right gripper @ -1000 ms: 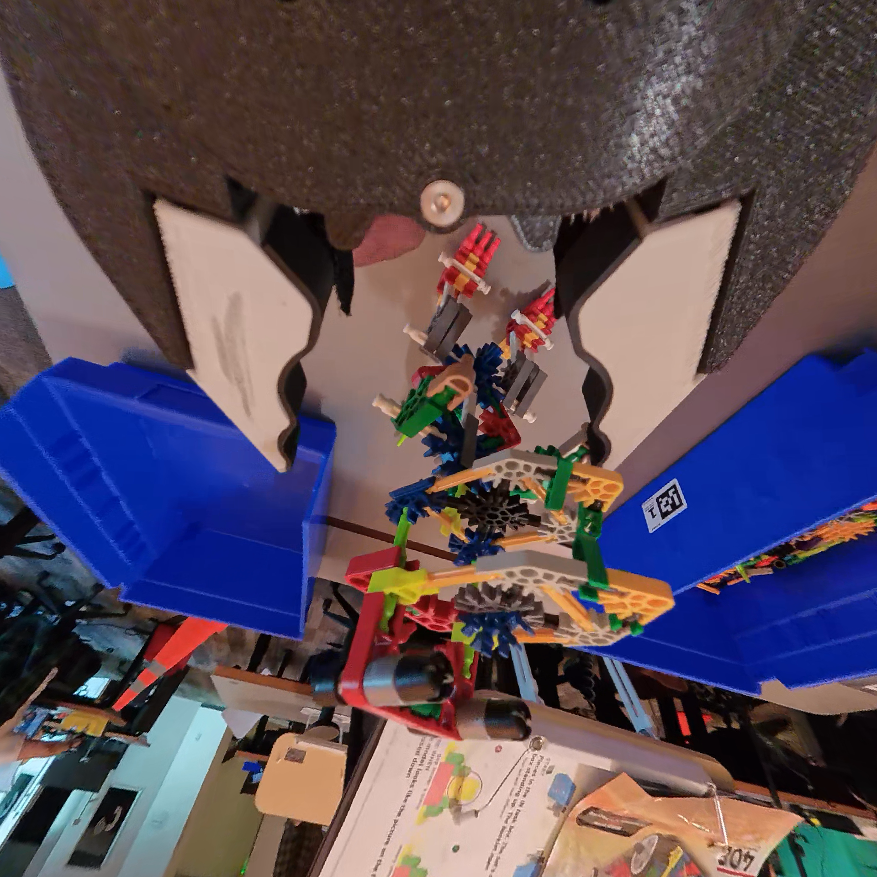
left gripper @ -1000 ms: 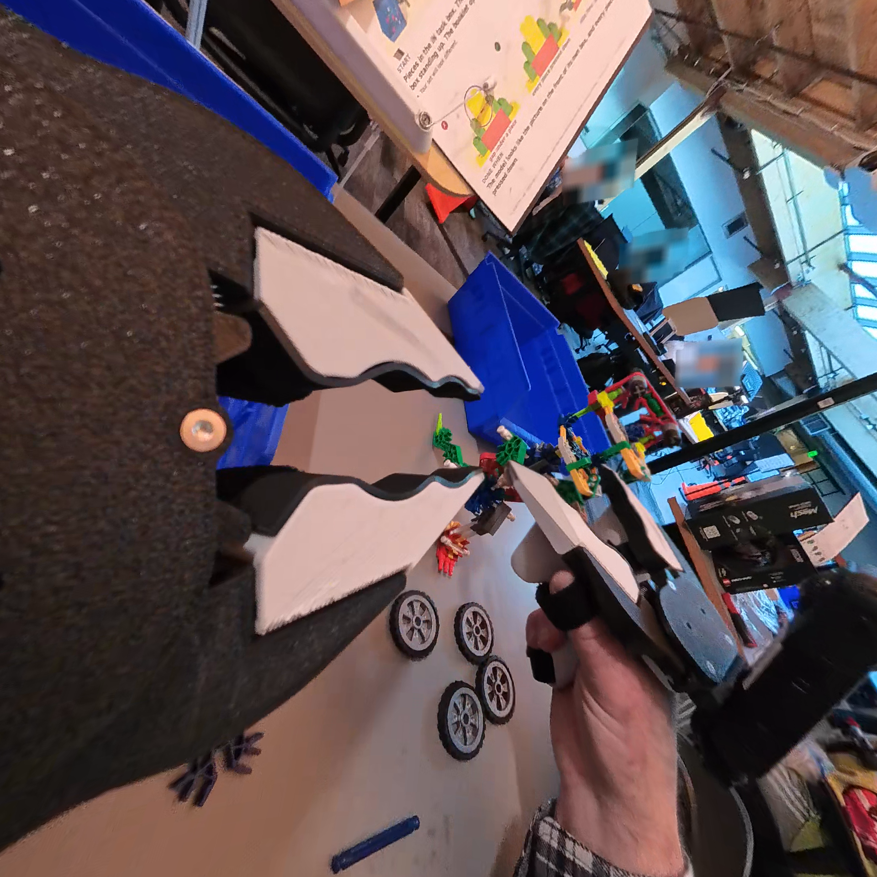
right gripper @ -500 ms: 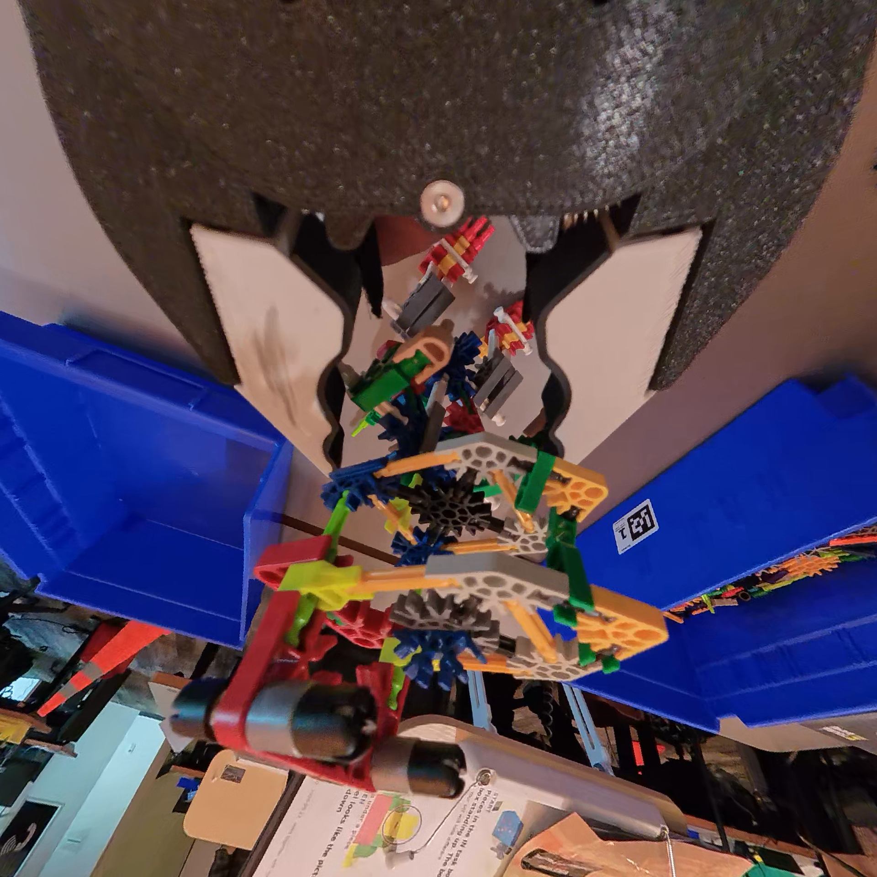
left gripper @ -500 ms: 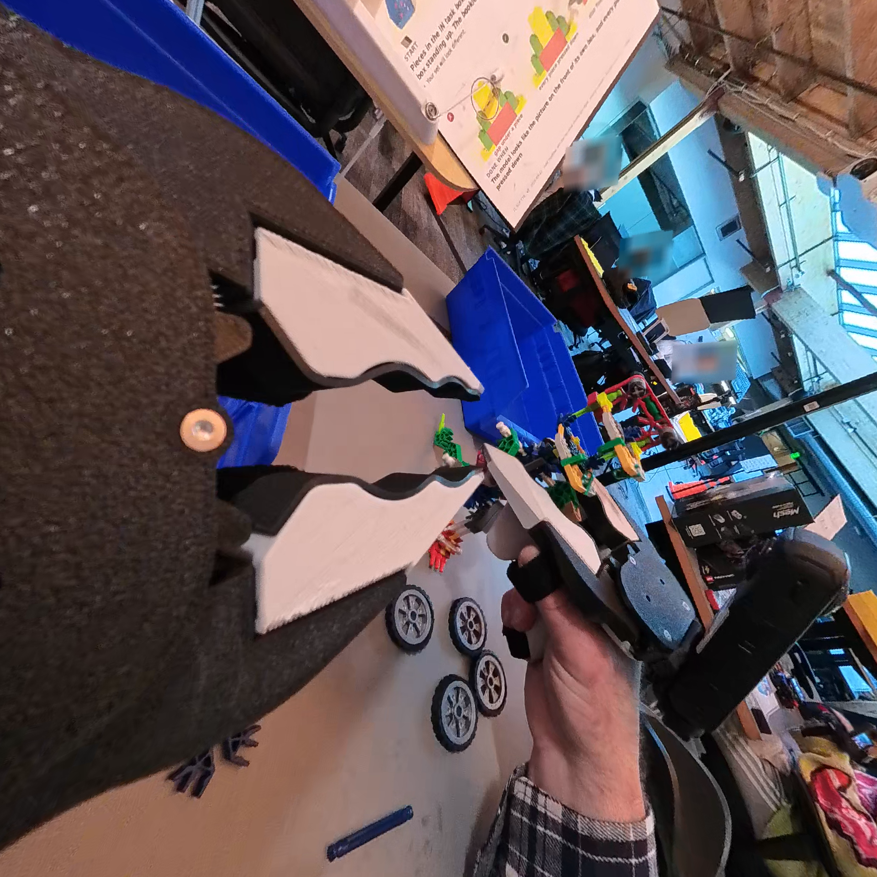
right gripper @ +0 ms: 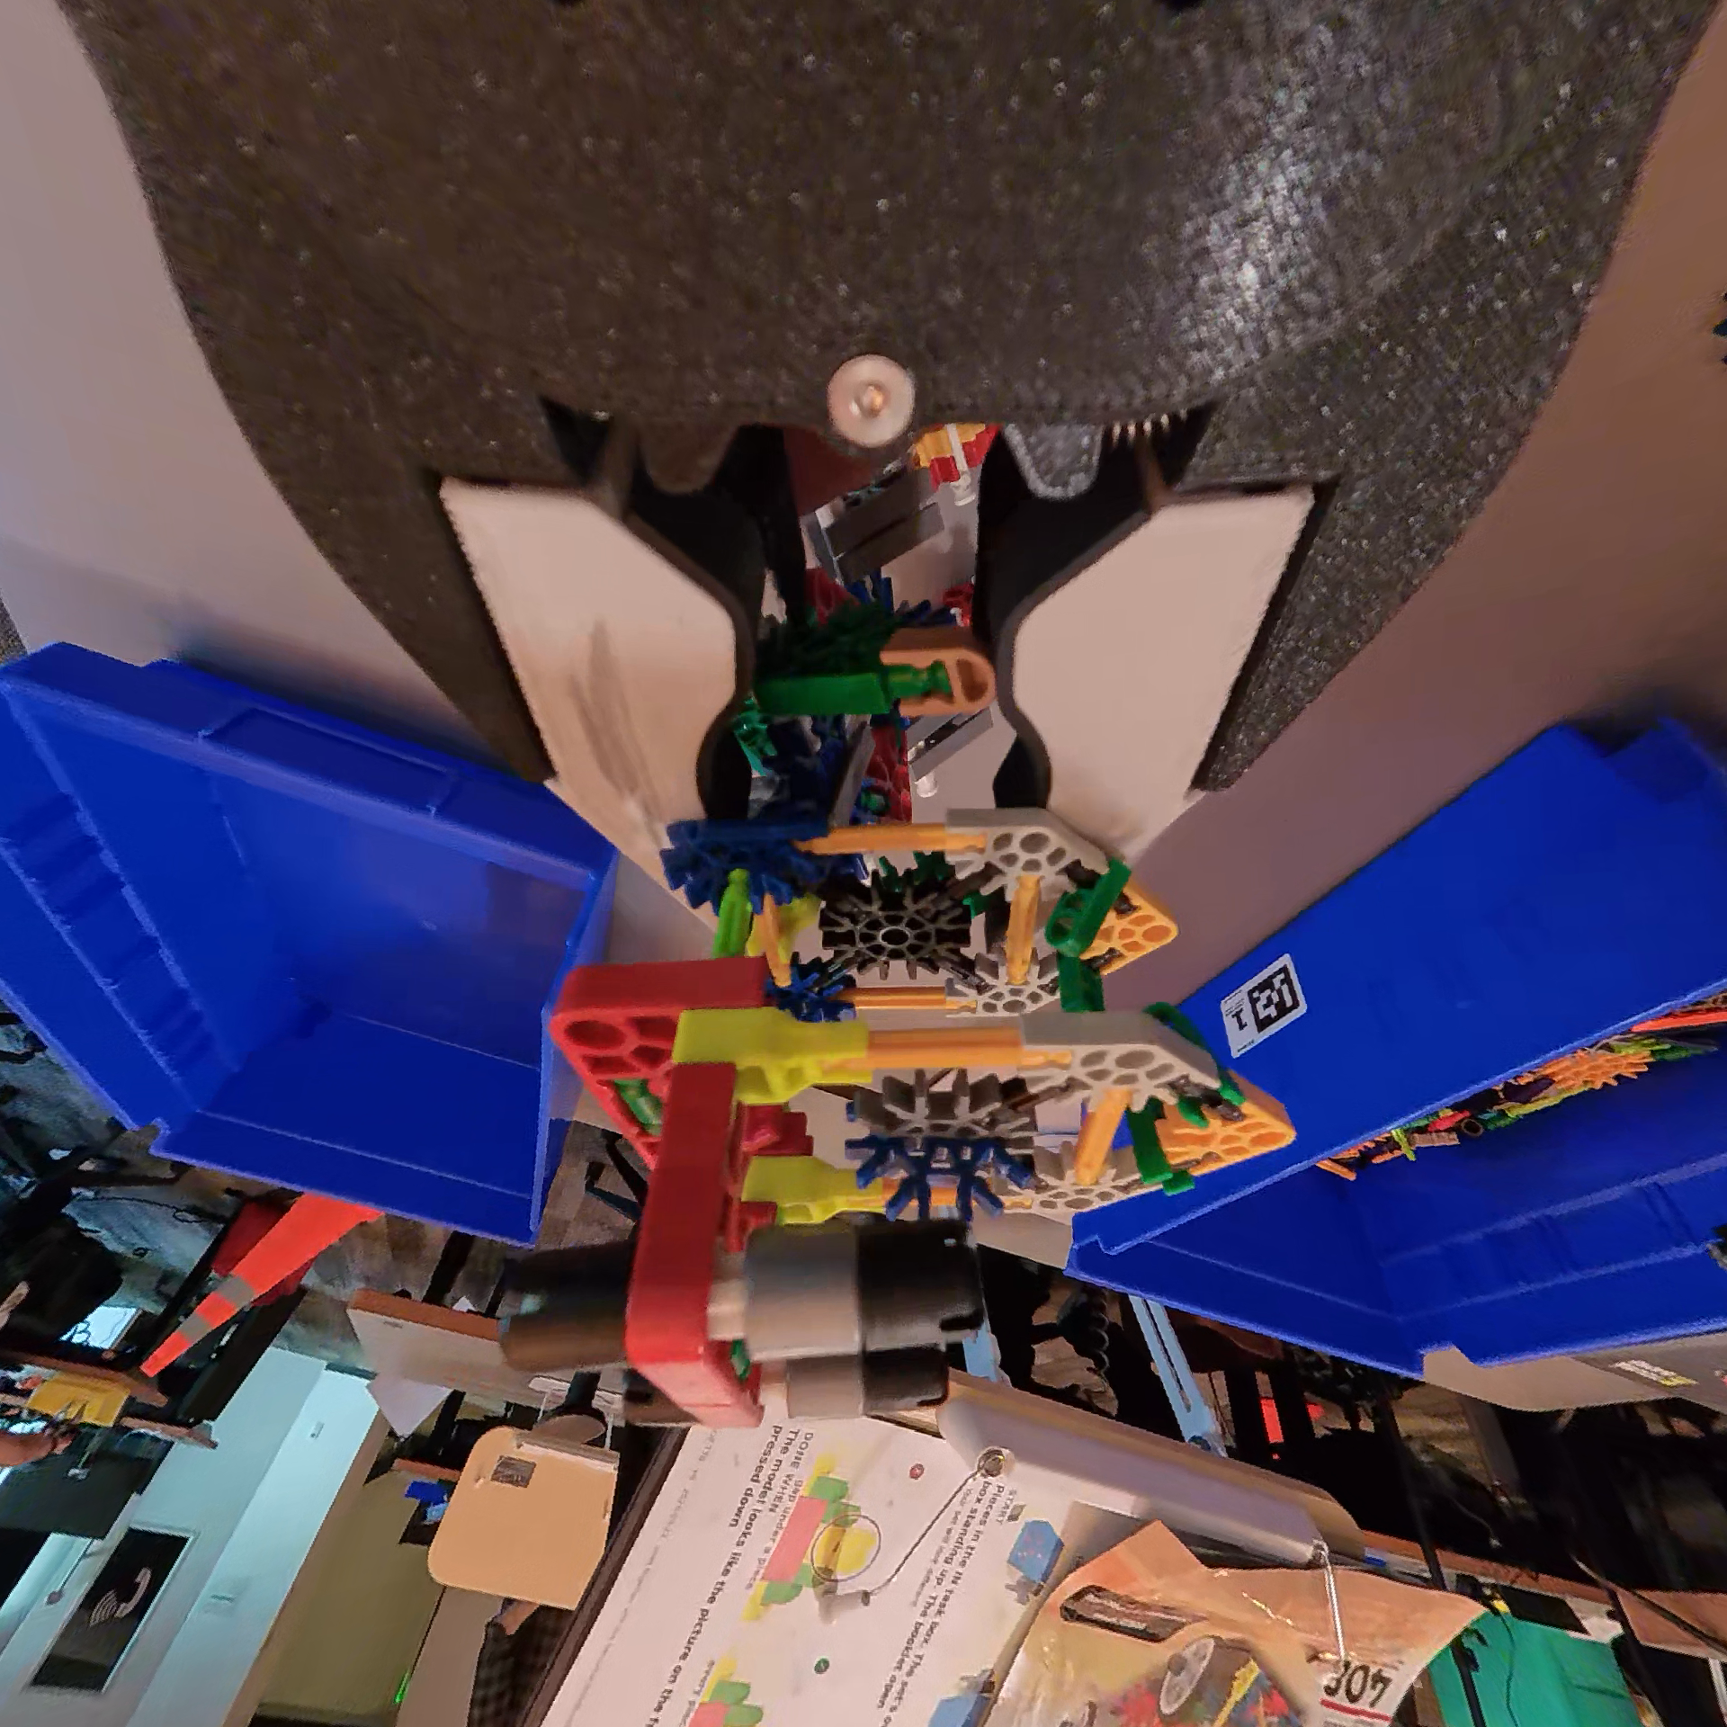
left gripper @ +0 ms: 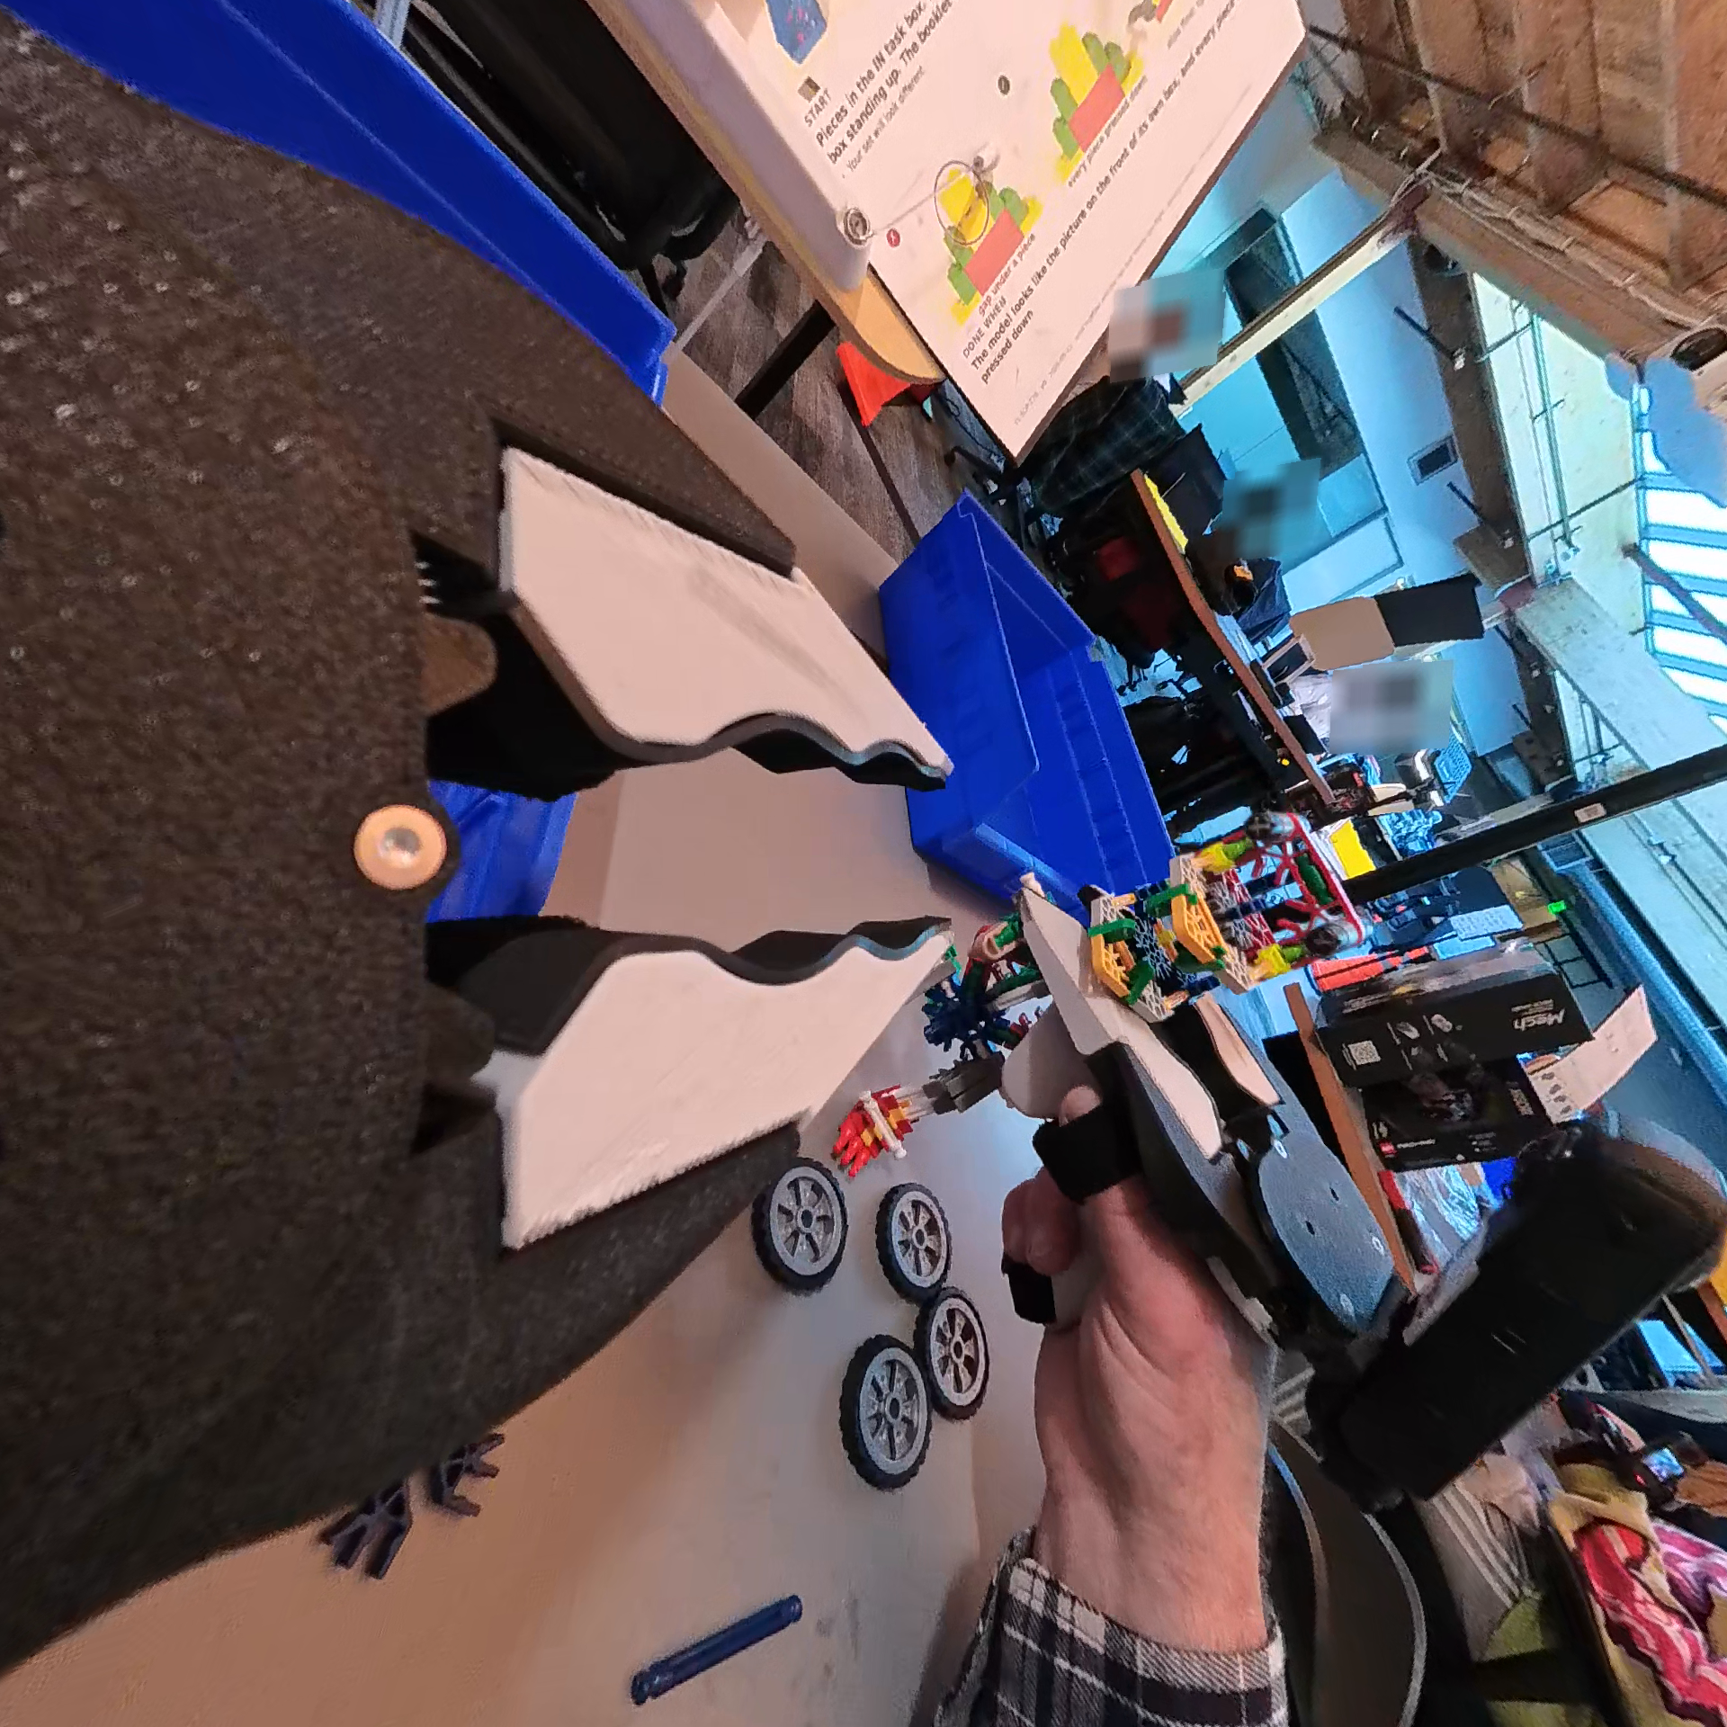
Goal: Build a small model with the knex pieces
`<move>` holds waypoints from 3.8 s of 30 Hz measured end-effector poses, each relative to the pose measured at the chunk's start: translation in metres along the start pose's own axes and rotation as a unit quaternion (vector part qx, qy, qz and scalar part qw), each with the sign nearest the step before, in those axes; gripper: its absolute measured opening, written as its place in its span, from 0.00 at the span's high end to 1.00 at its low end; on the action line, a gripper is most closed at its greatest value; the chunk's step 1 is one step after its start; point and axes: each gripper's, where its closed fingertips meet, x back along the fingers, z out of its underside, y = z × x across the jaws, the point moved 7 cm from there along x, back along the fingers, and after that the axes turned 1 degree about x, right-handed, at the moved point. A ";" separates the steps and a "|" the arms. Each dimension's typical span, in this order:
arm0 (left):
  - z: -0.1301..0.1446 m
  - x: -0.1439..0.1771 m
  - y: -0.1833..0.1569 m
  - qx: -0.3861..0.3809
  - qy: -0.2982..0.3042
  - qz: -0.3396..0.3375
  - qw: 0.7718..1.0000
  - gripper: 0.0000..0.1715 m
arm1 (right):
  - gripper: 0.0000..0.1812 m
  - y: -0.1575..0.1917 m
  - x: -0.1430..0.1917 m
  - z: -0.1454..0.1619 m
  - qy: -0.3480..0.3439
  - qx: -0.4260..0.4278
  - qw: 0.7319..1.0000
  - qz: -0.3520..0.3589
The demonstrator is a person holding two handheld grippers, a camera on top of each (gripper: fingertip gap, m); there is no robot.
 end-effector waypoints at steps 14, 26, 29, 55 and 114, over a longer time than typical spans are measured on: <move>-0.001 -0.001 0.002 0.008 0.002 -0.002 1.000 0.81 | 0.84 0.013 0.011 -0.014 -0.024 0.004 1.000 -0.016; -0.026 -0.002 0.002 -0.045 -0.015 0.004 0.999 0.70 | 0.86 0.064 0.010 -0.035 -0.020 0.036 0.995 -0.095; -0.042 -0.002 0.005 -0.100 -0.022 0.013 0.995 0.70 | 0.86 0.072 0.010 -0.044 -0.017 0.042 0.994 -0.103; -0.071 0.013 0.040 -0.179 -0.041 0.082 0.980 0.93 | 0.86 0.092 0.003 -0.072 -0.006 0.041 0.989 -0.139; -0.087 0.032 0.044 -0.119 -0.090 0.125 0.981 0.87 | 0.91 0.094 0.017 -0.106 -0.075 0.038 0.981 -0.173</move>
